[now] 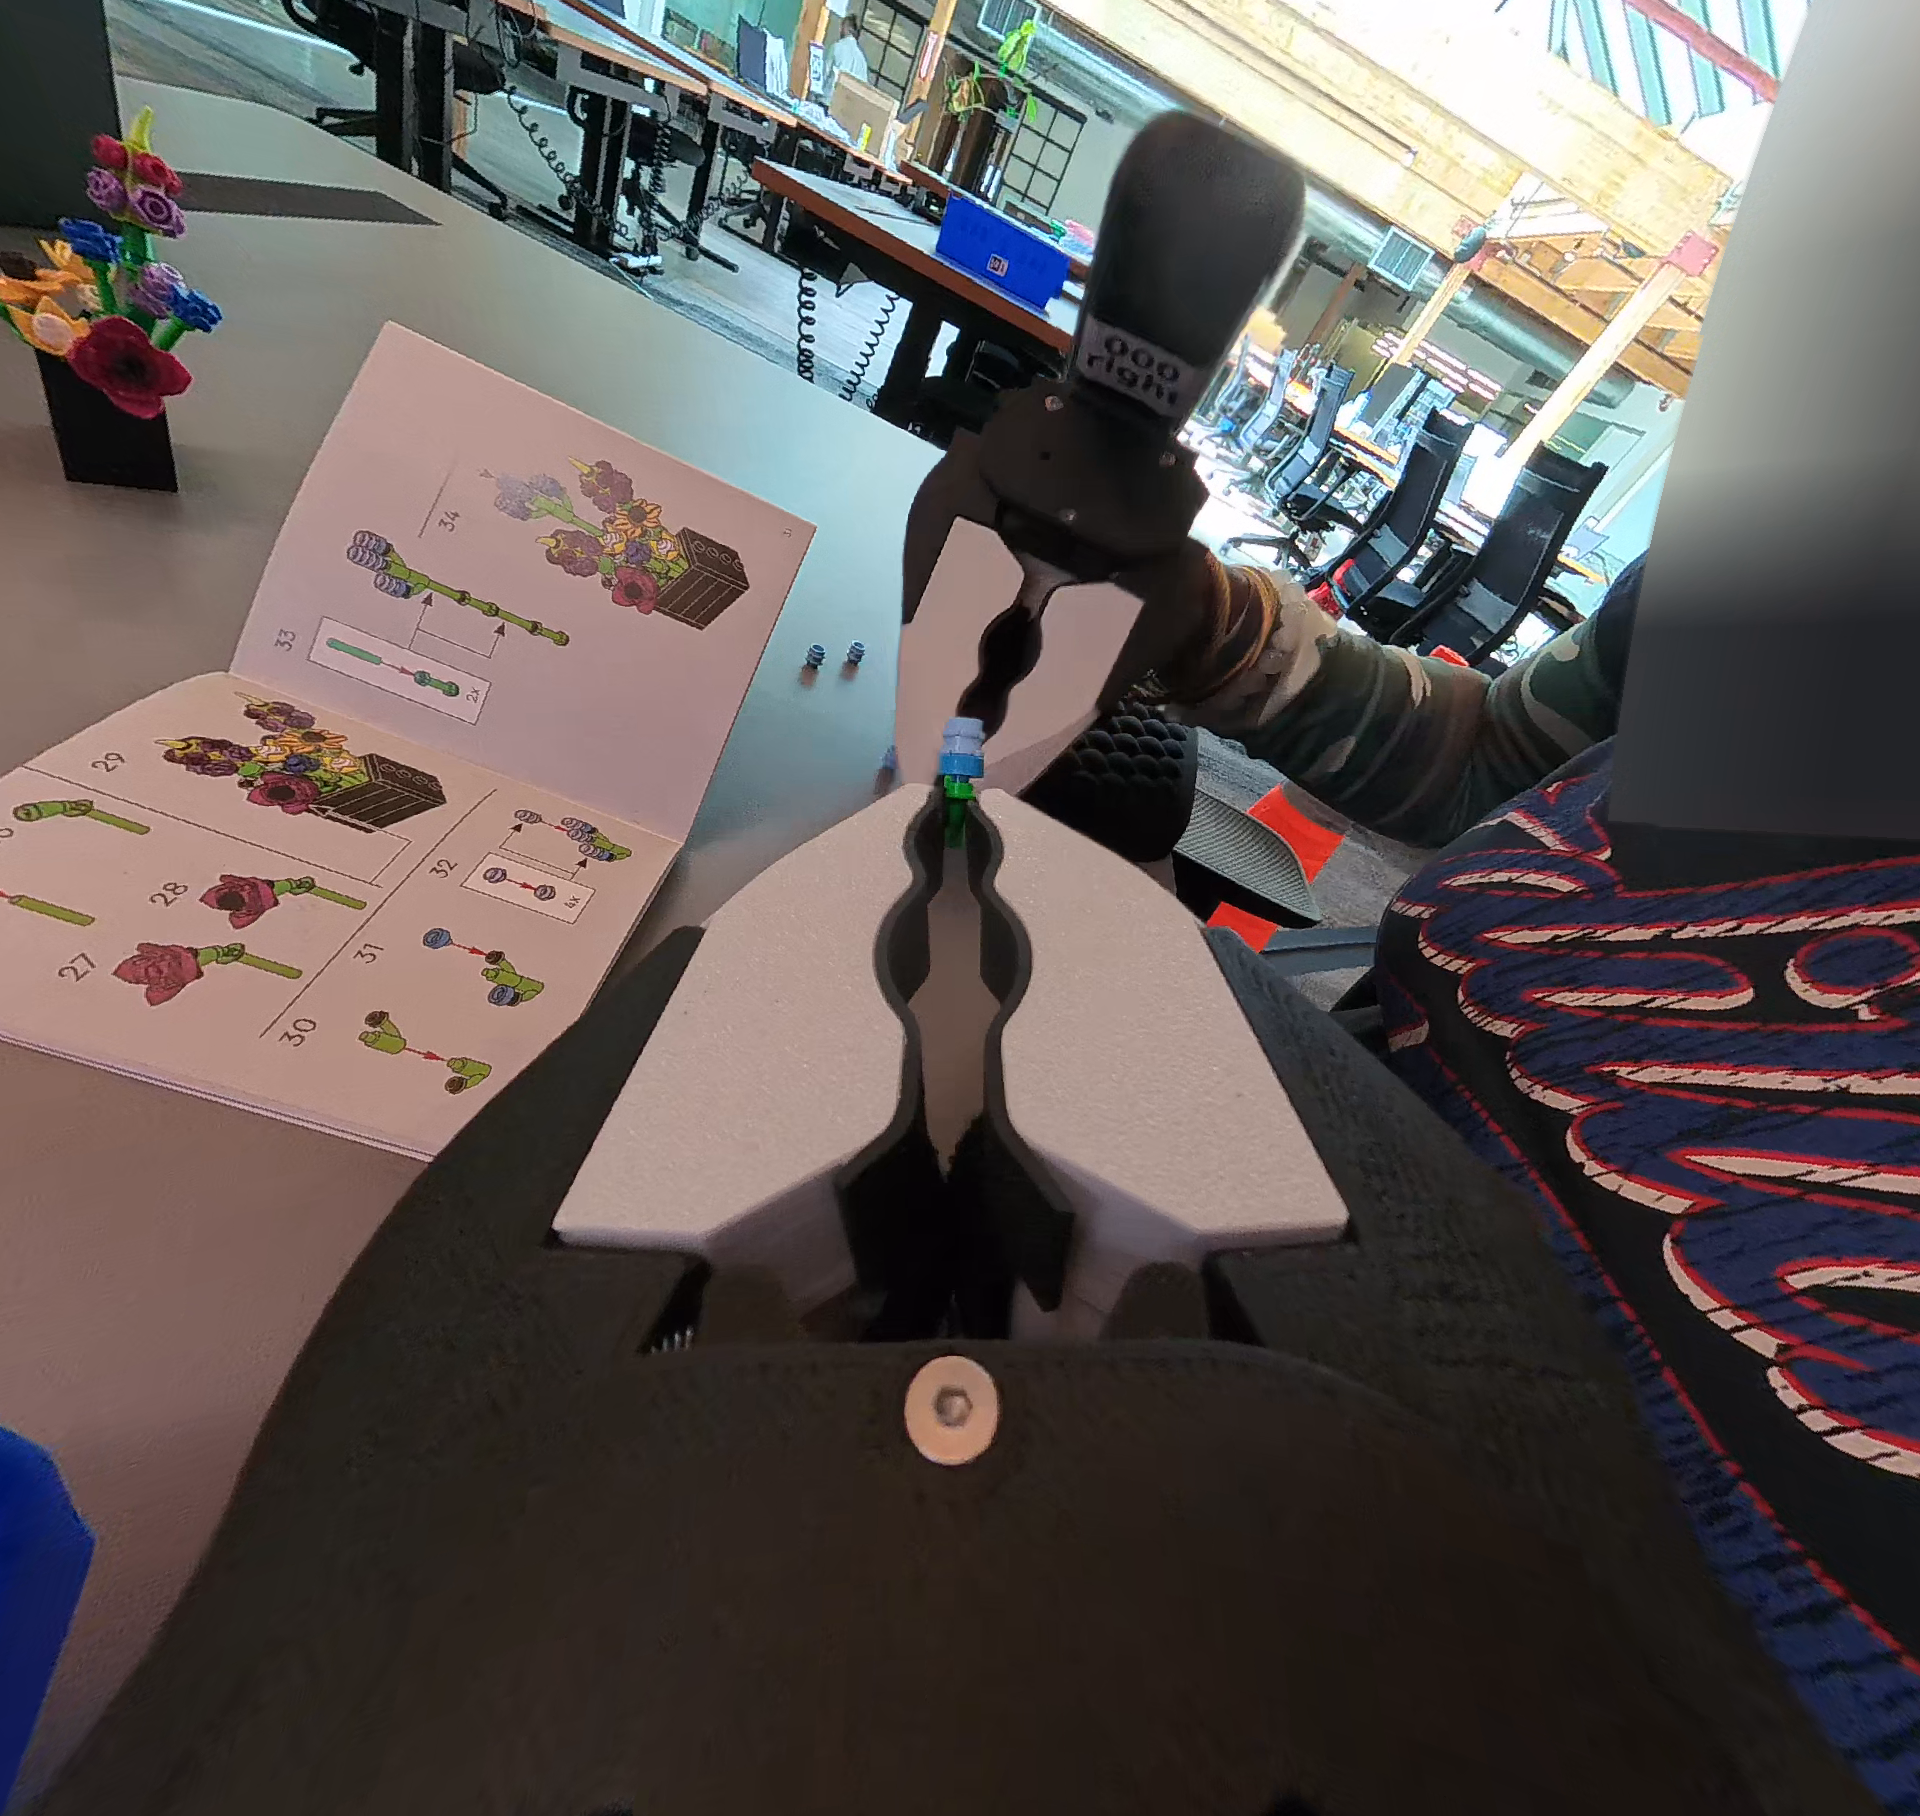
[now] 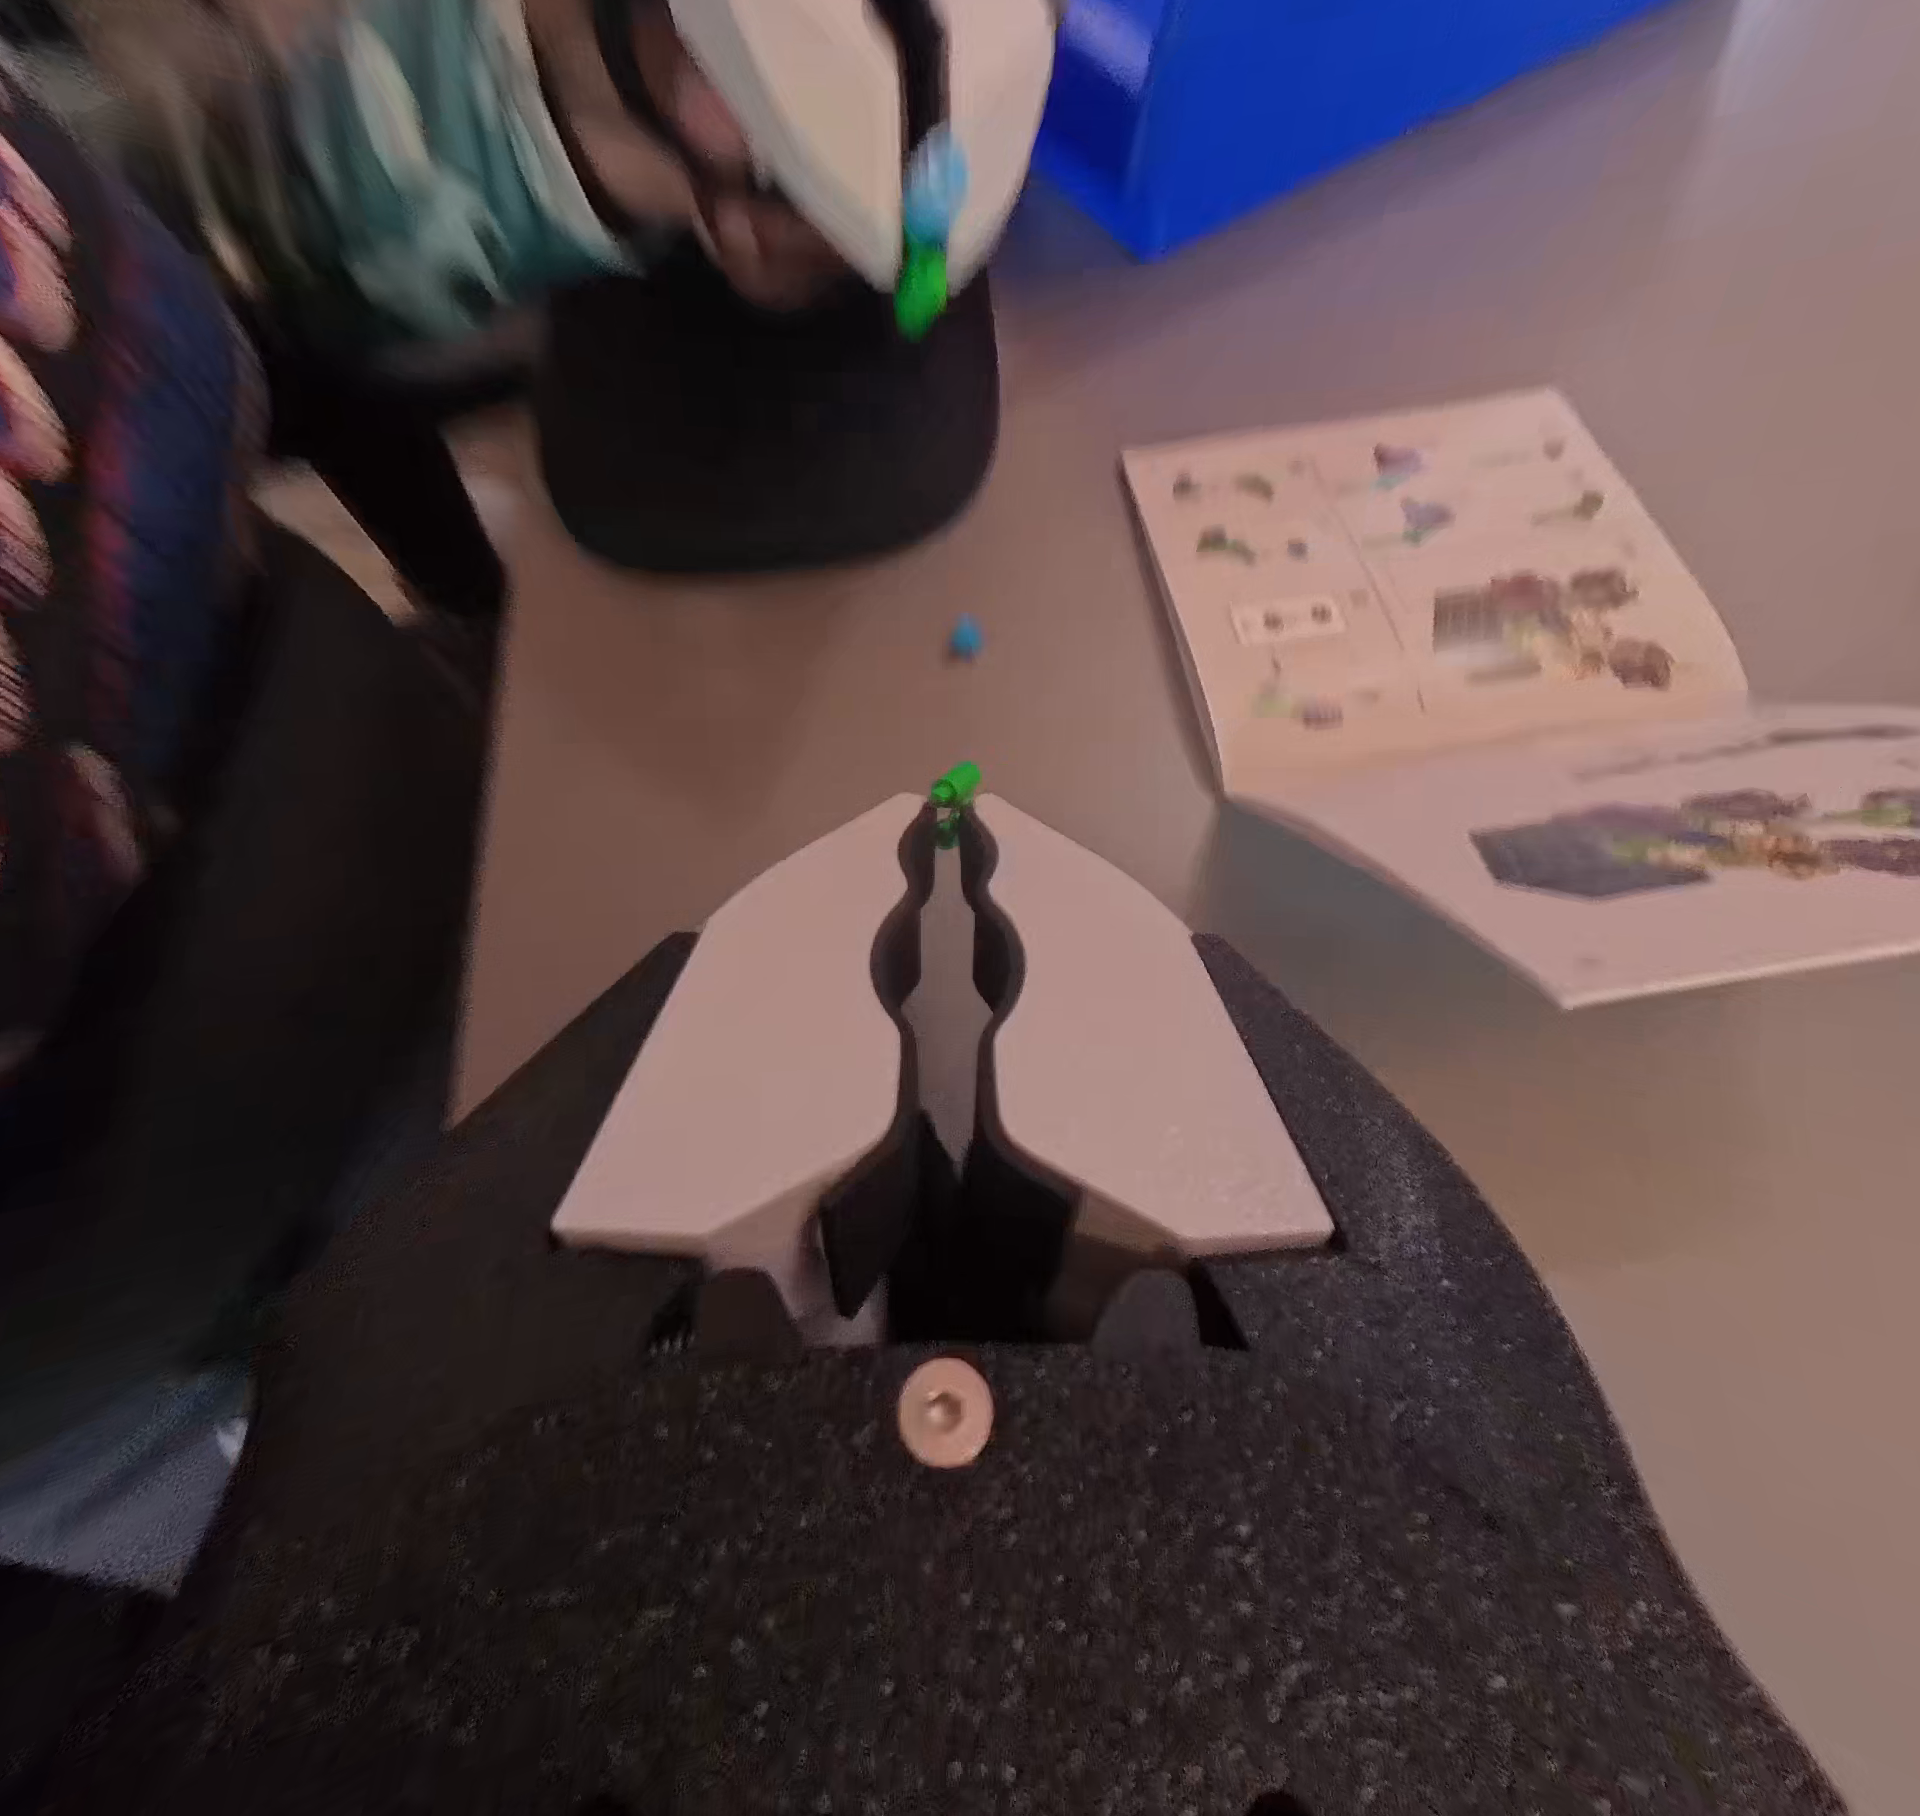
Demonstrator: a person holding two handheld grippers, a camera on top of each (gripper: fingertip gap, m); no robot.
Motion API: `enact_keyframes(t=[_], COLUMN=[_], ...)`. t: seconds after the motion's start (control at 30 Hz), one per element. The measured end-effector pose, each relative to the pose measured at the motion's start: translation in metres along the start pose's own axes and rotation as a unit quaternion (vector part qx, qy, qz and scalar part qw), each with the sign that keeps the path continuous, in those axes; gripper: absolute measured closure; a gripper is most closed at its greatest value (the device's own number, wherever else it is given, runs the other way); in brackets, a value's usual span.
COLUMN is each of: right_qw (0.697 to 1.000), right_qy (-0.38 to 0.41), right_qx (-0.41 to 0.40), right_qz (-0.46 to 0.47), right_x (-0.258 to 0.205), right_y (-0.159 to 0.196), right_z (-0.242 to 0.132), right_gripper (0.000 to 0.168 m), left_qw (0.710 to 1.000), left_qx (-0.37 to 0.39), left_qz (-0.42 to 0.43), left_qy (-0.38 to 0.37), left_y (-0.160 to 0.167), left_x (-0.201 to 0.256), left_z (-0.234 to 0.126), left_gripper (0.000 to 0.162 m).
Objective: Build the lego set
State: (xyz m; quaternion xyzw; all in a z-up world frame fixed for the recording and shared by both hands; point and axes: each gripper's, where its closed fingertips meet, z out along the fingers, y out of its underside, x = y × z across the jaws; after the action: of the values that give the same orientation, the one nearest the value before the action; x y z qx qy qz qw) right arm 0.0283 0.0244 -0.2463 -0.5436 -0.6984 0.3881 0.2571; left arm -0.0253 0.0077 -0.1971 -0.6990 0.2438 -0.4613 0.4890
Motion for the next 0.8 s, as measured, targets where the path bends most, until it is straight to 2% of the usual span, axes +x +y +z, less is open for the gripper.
enact_keyframes(t=[0.13,0.23,0.33,0.43,0.63,0.8], right_qw=[0.977,0.958,0.937,0.914,0.888,0.879], right_qy=[-0.091,-0.134,-0.195,-0.257,-0.333,-0.348], right_qx=[0.151,0.176,0.183,0.159,0.069,0.027], right_qz=[0.121,0.185,0.226,0.270,0.308,0.326], right_x=[-0.014,-0.014,-0.021,-0.026,-0.039,-0.035], right_y=[-0.052,-0.067,-0.082,-0.088,-0.080,-0.070], right_z=[-0.009,-0.006,-0.005,-0.005,-0.005,-0.008], right_gripper=[0.165,0.165,0.165,0.165,0.165,0.166], left_qw=[1.000,0.999,0.992,0.983,0.981,0.980], left_qx=[0.013,0.034,0.064,0.057,-0.013,-0.023], left_qz=[-0.001,-0.012,-0.063,-0.114,-0.128,-0.127], left_qy=[0.010,0.032,0.086,0.131,0.147,0.149], left_y=[-0.003,-0.008,-0.016,-0.015,0.002,0.004], left_x=[0.002,0.007,0.016,0.026,0.036,0.037], left_z=[-0.003,-0.006,-0.012,-0.012,0.002,0.004], left_gripper=[0.158,0.158,0.158,0.158,0.158,0.158])
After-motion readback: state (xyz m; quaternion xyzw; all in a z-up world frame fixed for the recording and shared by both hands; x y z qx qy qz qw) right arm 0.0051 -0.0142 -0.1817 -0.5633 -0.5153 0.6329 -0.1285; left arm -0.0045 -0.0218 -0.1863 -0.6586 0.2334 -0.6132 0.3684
